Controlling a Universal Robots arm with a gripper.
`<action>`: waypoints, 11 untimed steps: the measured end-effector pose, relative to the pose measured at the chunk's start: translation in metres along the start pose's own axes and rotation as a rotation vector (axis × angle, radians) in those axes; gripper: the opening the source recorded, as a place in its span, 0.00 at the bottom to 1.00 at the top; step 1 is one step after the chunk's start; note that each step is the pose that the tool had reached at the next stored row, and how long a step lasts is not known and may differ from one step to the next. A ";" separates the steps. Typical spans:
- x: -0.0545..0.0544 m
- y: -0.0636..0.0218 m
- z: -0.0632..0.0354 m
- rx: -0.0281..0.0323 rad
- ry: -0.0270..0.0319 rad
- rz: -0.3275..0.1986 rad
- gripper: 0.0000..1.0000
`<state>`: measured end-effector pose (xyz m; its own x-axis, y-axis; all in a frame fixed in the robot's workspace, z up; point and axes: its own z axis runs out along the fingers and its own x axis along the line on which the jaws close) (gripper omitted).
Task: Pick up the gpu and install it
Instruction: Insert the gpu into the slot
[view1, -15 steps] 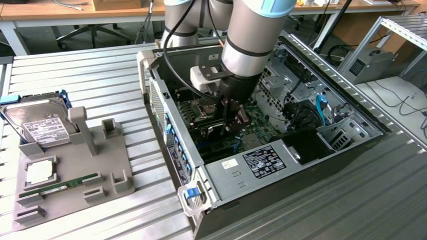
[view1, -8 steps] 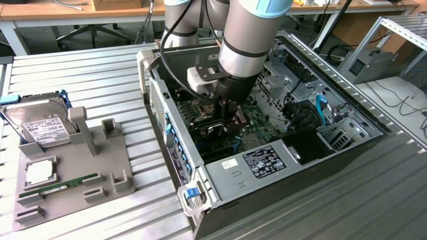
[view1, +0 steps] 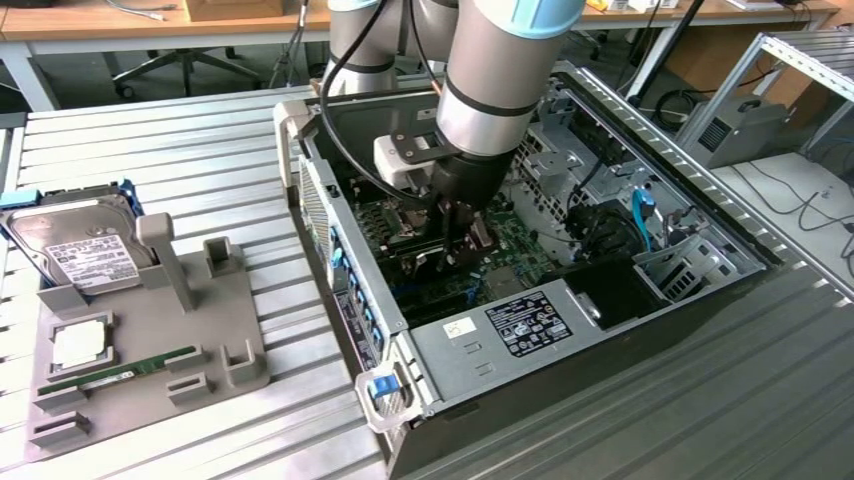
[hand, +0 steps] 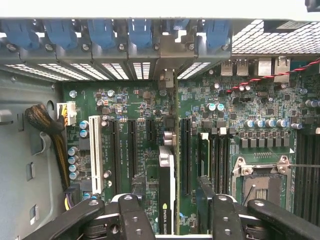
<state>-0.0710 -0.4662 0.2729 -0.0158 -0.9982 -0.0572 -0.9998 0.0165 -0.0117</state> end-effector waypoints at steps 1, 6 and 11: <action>0.000 0.0000 0.0000 0.0000 0.0001 0.000 0.53; 0.000 0.0000 0.0000 0.0000 0.0000 0.000 0.38; 0.000 0.0001 0.0003 0.0000 0.0000 0.000 0.32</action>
<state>-0.0710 -0.4662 0.2726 -0.0158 -0.9982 -0.0572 -0.9998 0.0165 -0.0118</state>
